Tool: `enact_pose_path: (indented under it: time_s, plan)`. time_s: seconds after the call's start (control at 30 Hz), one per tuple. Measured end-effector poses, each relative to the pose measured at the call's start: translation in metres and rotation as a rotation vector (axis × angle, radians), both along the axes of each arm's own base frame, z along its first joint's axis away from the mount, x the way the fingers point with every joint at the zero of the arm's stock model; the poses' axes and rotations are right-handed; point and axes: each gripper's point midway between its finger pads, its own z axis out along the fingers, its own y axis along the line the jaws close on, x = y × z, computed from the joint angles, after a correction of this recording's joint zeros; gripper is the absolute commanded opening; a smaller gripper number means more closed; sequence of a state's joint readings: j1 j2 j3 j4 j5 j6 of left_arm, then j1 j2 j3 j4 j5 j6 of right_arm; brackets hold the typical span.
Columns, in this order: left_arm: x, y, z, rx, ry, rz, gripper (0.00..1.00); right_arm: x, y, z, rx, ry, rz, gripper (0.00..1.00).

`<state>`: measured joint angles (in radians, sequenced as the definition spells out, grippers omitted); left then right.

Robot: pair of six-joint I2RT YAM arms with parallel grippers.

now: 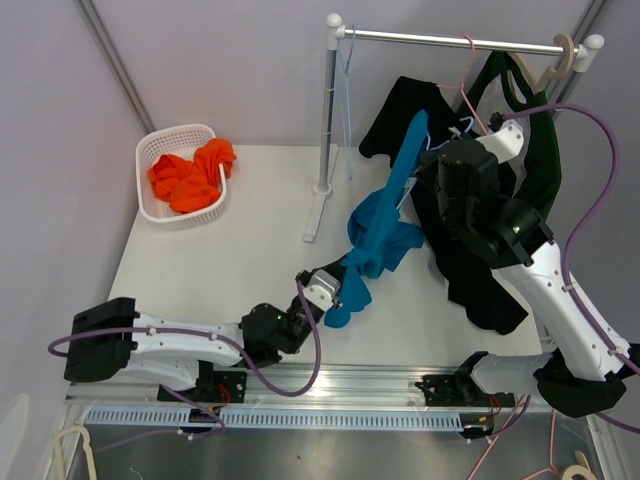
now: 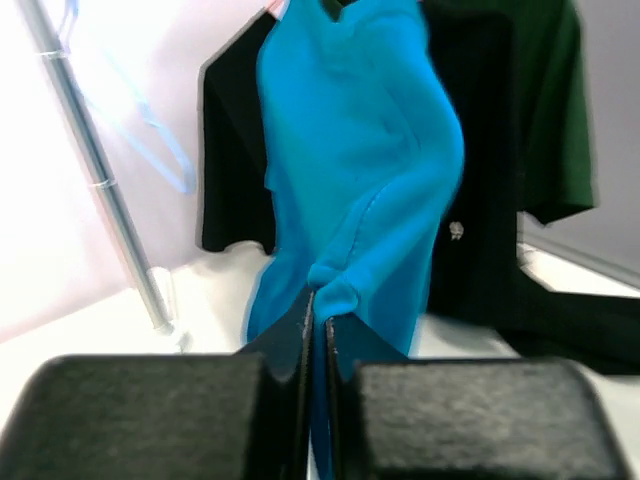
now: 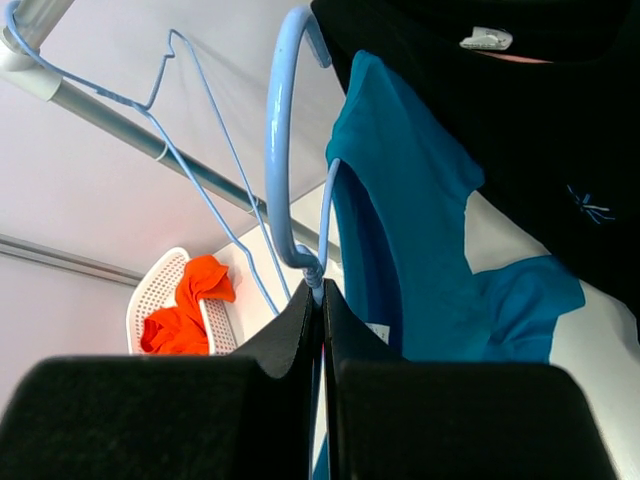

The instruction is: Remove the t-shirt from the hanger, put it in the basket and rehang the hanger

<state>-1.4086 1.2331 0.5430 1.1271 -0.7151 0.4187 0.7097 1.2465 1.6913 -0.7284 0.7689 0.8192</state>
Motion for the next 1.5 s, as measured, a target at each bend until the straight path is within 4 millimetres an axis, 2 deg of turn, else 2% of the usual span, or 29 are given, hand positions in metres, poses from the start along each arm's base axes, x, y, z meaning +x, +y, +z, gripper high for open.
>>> enact_pose_path:
  time_s: [0.2, 0.27, 0.33, 0.43, 0.5, 0.53, 0.6, 0.7, 0.83, 0.9, 0.97, 1.0, 1.07, 1.13, 1.17, 1.2, 1.27, 1.37, 1.43, 1.5]
  plan:
    - [-0.008, -0.025, 0.016, 0.019, 0.01, -0.102, 0.01, 0.001, 0.004, 0.01, 0.018, 0.001, 0.009, 0.0]
    - [-0.02, -0.028, 0.019, 0.023, 0.001, -0.158, 0.01, 0.004, 0.004, 0.017, 0.028, 0.007, 0.005, 0.0]
    - [-0.037, -0.027, 0.025, 0.009, -0.01, -0.211, 0.01, 0.01, 0.004, 0.024, 0.048, 0.016, 0.007, 0.0]
    - [-0.073, -0.022, 0.039, -0.018, -0.032, -0.314, 0.01, 0.027, -0.004, 0.024, 0.097, 0.049, 0.009, 0.0]
    - [-0.098, -0.017, 0.052, -0.047, -0.045, -0.383, 0.0, 0.038, -0.005, 0.017, 0.151, 0.095, 0.053, 0.0]
    - [-0.108, -0.015, 0.057, -0.061, -0.049, -0.414, 0.01, 0.048, -0.015, 0.012, 0.169, 0.114, 0.035, 0.0]
    - [-0.125, -0.01, 0.062, -0.078, -0.055, -0.461, 0.0, 0.061, -0.019, 0.002, 0.236, 0.173, 0.078, 0.0]
    - [-0.135, -0.006, 0.054, -0.065, -0.053, -0.477, 0.01, 0.077, -0.018, -0.006, 0.329, 0.242, 0.152, 0.0]
    - [-0.128, -0.004, 0.026, -0.012, -0.041, -0.433, 0.01, 0.084, -0.011, -0.001, 0.404, 0.279, 0.248, 0.0]
    - [-0.116, -0.006, 0.014, 0.011, -0.014, -0.405, 0.0, 0.08, -0.005, 0.004, 0.416, 0.278, 0.285, 0.0]
    - [-0.092, -0.007, 0.002, 0.037, 0.046, -0.358, 0.01, 0.073, 0.005, 0.011, 0.394, 0.262, 0.319, 0.0]
    - [-0.073, -0.006, -0.004, 0.045, 0.099, -0.324, 0.01, 0.066, 0.011, 0.013, 0.376, 0.254, 0.332, 0.0]
    - [-0.031, 0.002, -0.007, 0.038, 0.208, -0.237, 0.01, 0.043, 0.034, 0.014, 0.316, 0.245, 0.389, 0.0]
    - [0.01, 0.028, 0.003, -0.017, 0.303, -0.125, 0.01, 0.011, 0.051, 0.009, 0.249, 0.238, 0.457, 0.0]
    - [0.017, 0.036, 0.007, -0.038, 0.319, -0.102, 0.01, -0.005, 0.058, 0.004, 0.217, 0.243, 0.493, 0.0]
    - [0.024, 0.049, 0.013, -0.057, 0.344, -0.076, 0.01, -0.02, 0.057, 0.001, 0.177, 0.234, 0.517, 0.0]
    - [0.035, 0.076, 0.035, -0.099, 0.39, -0.032, 0.01, -0.034, 0.041, 0.0, 0.098, 0.207, 0.503, 0.0]
    - [0.062, 0.117, 0.08, -0.16, 0.449, 0.084, 0.01, -0.035, 0.019, 0.008, 0.006, 0.154, 0.449, 0.0]
    - [0.079, 0.137, 0.12, -0.216, 0.464, 0.138, 0.01, -0.032, 0.012, 0.01, -0.043, 0.137, 0.428, 0.0]
    - [0.091, 0.151, 0.145, -0.248, 0.476, 0.174, 0.01, -0.023, 0.009, 0.012, -0.09, 0.126, 0.415, 0.0]
